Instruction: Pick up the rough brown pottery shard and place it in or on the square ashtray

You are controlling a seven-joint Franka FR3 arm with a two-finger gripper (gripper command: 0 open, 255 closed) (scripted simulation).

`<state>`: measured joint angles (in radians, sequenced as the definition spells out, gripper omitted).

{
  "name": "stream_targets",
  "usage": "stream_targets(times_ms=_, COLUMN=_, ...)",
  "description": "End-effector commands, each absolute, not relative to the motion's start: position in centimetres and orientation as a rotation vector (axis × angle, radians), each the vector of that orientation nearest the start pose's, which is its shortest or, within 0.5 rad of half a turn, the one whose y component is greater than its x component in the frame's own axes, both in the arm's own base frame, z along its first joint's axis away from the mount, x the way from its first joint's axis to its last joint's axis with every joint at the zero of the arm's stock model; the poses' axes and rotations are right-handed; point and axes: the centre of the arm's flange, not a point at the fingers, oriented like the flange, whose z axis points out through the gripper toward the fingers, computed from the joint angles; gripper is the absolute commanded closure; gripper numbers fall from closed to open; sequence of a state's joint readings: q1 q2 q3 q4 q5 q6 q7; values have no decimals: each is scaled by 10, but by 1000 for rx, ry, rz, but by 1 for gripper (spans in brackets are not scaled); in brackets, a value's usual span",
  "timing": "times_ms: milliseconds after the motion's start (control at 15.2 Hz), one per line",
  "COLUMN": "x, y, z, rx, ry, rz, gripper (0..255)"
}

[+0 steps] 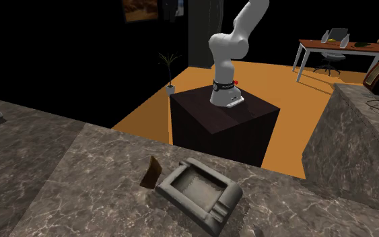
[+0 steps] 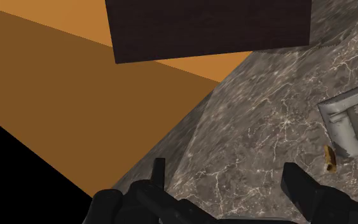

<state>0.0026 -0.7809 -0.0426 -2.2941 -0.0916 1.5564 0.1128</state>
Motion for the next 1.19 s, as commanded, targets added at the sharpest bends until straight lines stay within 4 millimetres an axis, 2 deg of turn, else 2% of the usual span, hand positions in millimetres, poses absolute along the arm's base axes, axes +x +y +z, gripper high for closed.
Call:
stream_targets(times_ms=0, x=307, y=-27, z=617, rx=-3192, ry=231, rz=-72, gripper=0)
stream_targets(times_ms=528, x=375, y=-7, z=540, rx=-3111, ry=106, rz=-10, gripper=0)
stream_targets(times_ms=1122, x=447, y=30, z=454, rx=-3012, ry=-26, rz=57, gripper=0)
